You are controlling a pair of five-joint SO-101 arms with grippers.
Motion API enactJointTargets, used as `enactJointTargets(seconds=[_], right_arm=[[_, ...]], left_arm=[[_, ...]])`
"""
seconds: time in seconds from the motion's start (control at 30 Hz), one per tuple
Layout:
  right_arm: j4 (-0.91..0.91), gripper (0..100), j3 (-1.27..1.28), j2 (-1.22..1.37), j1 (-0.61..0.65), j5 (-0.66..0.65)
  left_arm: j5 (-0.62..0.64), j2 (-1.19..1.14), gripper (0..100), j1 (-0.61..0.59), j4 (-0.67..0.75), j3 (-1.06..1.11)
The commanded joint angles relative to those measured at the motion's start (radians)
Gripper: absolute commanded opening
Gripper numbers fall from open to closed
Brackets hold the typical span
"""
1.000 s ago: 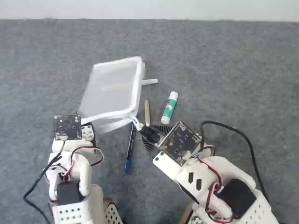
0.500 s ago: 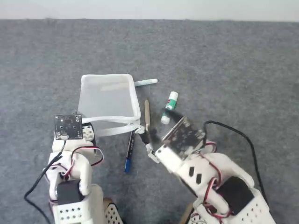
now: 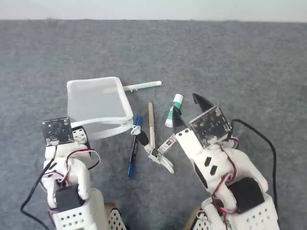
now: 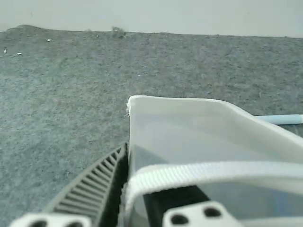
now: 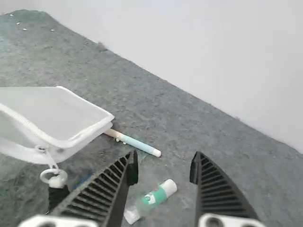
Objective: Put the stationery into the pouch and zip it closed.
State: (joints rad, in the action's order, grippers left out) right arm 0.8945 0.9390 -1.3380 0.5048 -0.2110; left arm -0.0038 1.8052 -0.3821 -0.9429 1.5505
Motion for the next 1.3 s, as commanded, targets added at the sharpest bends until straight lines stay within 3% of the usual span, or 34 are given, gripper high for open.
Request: enactJointTargets(seconds=[0.0,0.17,0.67,1.27], right_arm=[[-0.028,17.5,-0.081,0.15,-0.045,0.02],[-0.022,13.1,-0.207,0.423,-0.058,0.032],[0.087,16.3,-0.674,1.168,-0.125,0.147],[0.127,16.2,-0.987,1.633,-0.13,0.21]], left_arm=[[0.025,0.018,1,-0.005,0.006,-0.067],[0.04,0.018,1,-0.005,0.006,-0.067],[0.037,0.018,1,-0.006,0.011,-0.074],[0.037,0.018,1,-0.044,0.006,-0.077]])
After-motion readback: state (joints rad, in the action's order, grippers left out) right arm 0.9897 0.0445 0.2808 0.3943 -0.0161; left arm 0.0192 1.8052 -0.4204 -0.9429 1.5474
